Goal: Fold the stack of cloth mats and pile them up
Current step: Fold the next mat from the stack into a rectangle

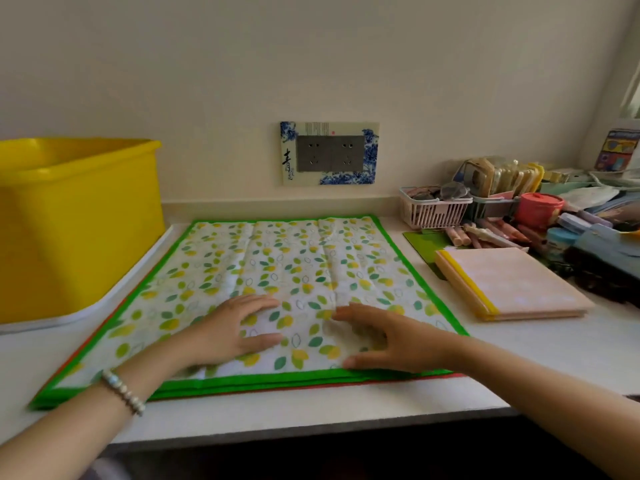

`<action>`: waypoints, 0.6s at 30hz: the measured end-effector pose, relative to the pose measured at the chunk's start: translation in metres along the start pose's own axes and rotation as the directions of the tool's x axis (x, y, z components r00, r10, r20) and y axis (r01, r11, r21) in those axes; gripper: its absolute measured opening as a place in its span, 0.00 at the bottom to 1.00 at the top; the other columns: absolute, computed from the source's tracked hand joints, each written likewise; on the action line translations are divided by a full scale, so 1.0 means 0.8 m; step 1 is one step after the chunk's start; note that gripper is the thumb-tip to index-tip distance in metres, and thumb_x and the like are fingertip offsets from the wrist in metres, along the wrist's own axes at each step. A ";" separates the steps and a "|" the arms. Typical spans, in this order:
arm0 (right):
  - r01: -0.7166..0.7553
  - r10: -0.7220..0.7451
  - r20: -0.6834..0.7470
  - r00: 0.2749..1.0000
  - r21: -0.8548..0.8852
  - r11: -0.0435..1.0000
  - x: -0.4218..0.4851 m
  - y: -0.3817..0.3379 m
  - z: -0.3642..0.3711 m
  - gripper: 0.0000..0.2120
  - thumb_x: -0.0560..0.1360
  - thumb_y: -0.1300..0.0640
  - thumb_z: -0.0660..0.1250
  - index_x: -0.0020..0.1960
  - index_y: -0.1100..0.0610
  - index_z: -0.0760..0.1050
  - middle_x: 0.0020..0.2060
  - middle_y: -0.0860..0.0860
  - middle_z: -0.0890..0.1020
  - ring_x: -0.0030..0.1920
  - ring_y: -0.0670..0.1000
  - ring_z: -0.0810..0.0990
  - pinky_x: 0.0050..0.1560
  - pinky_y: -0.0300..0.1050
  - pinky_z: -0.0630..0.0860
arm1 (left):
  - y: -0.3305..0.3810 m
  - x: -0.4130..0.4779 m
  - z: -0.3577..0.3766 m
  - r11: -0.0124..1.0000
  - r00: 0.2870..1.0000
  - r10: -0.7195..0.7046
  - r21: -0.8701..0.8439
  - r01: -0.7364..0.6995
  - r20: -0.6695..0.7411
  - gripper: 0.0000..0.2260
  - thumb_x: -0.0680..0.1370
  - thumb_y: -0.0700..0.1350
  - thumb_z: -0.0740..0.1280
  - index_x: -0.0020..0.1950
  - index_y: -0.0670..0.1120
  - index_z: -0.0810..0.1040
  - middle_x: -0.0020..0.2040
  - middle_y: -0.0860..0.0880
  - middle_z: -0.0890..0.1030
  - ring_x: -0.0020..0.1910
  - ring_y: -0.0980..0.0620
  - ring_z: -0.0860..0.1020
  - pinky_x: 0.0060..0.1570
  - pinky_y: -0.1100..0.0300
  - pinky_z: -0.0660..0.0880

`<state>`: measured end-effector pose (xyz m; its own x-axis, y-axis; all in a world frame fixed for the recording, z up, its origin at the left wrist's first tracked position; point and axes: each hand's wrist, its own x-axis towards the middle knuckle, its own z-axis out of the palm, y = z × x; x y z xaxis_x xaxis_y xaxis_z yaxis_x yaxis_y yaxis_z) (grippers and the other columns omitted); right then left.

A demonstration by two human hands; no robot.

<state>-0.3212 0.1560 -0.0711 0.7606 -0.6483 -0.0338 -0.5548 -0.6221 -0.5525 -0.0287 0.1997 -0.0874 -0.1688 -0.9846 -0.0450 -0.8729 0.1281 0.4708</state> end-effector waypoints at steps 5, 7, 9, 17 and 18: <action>0.029 -0.028 0.056 0.998 -0.009 1.000 -0.001 -0.011 0.011 0.32 0.66 0.33 0.67 0.68 0.33 0.63 0.70 0.29 0.59 0.70 0.32 0.55 0.71 0.35 0.53 | -0.011 -0.043 -0.011 0.995 0.993 0.026 0.090 -0.037 0.116 0.36 0.65 0.74 0.63 0.71 0.70 0.57 0.75 0.66 0.50 0.74 0.64 0.46 0.73 0.57 0.47; 0.034 -0.033 0.063 0.997 -0.016 0.999 -0.003 -0.011 0.012 0.32 0.65 0.33 0.68 0.67 0.33 0.64 0.70 0.29 0.59 0.70 0.31 0.55 0.71 0.35 0.52 | -0.012 -0.054 -0.014 0.991 0.986 0.038 0.117 -0.058 0.164 0.40 0.63 0.74 0.64 0.72 0.70 0.54 0.73 0.69 0.46 0.73 0.65 0.43 0.74 0.56 0.45; 0.038 -0.037 0.075 0.996 -0.005 0.999 -0.005 -0.010 0.011 0.30 0.66 0.35 0.69 0.66 0.32 0.65 0.68 0.26 0.59 0.68 0.27 0.55 0.67 0.29 0.52 | -0.012 -0.062 -0.018 0.988 0.977 0.047 0.132 -0.076 0.208 0.42 0.62 0.75 0.64 0.72 0.70 0.52 0.71 0.72 0.44 0.72 0.68 0.41 0.73 0.58 0.42; 0.030 -0.031 0.027 0.999 0.037 0.999 -0.011 -0.016 0.003 0.16 0.67 0.35 0.66 0.54 0.35 0.78 0.62 0.28 0.72 0.64 0.29 0.66 0.66 0.32 0.60 | -0.006 -0.072 -0.040 0.999 0.964 0.025 -0.041 -0.015 0.265 0.31 0.64 0.72 0.68 0.65 0.71 0.67 0.72 0.70 0.58 0.71 0.67 0.56 0.70 0.61 0.56; 0.030 -0.030 0.018 0.999 0.036 0.999 -0.011 -0.017 0.001 0.15 0.68 0.36 0.66 0.53 0.36 0.79 0.60 0.28 0.74 0.62 0.29 0.68 0.65 0.32 0.61 | -0.005 -0.072 -0.044 0.998 0.964 0.026 -0.067 -0.009 0.263 0.27 0.65 0.71 0.67 0.63 0.70 0.71 0.70 0.70 0.63 0.69 0.68 0.60 0.69 0.62 0.57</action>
<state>-0.3199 0.1707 -0.0639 0.7831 -0.6211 -0.0317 -0.5192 -0.6247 -0.5832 0.0006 0.2518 -0.0557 -0.3059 -0.9151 -0.2627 -0.8387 0.1284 0.5292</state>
